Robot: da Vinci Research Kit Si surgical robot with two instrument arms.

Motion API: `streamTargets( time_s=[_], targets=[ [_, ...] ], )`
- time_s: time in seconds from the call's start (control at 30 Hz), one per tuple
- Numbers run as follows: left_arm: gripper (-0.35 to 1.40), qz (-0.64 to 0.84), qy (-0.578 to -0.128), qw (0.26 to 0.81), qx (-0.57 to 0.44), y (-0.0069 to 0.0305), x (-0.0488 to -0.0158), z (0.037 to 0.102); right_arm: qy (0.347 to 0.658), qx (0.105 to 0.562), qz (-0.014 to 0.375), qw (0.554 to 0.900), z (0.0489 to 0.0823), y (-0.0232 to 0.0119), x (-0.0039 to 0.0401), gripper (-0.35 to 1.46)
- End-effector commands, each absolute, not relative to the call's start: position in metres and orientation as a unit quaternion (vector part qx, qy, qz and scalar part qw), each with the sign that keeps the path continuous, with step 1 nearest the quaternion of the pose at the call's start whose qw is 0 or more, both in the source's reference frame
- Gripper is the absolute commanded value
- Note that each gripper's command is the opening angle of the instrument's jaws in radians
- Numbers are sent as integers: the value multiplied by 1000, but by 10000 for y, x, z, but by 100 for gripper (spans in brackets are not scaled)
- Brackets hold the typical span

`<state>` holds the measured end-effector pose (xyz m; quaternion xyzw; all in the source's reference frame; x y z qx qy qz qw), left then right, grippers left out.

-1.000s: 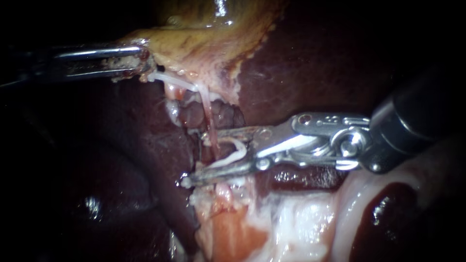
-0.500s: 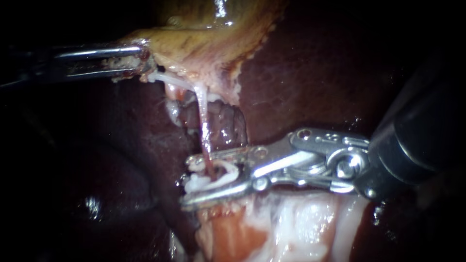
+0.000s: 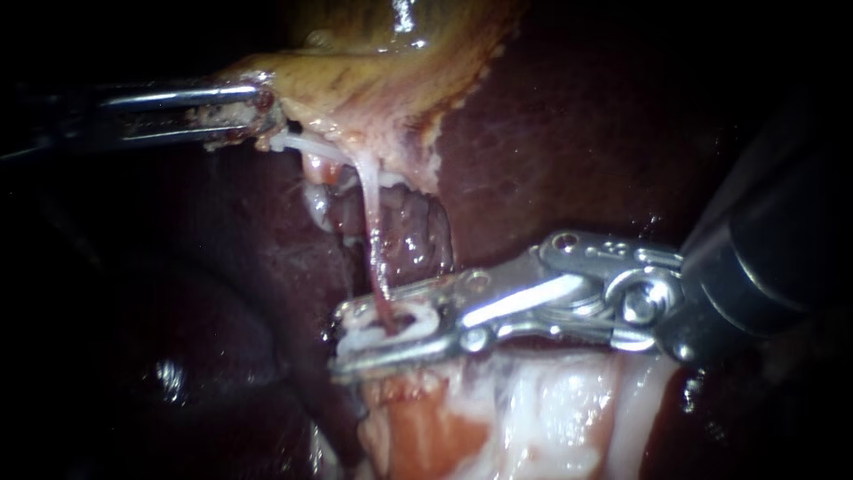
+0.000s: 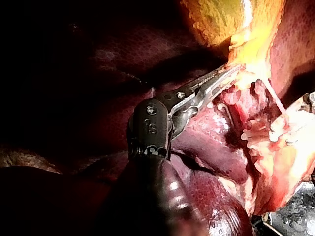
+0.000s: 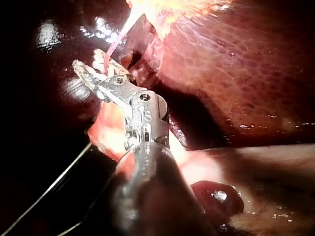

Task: Clipping second clip right tube

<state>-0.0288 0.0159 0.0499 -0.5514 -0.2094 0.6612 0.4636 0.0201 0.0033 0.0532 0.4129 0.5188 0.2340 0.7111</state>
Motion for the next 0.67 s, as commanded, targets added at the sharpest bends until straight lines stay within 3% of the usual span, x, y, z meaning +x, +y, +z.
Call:
streamTargets(
  time_s=[0.03, 0.67],
  targets=[
    [-35, 661, -210, 463, -551, 159, -288, 499, 517, 417, 233, 710, 532, 33, 200, -33],
    [-35, 661, -210, 463, -552, 159, -288, 499, 505, 426, 236, 712, 528, 38, 197, -35]
  ],
)
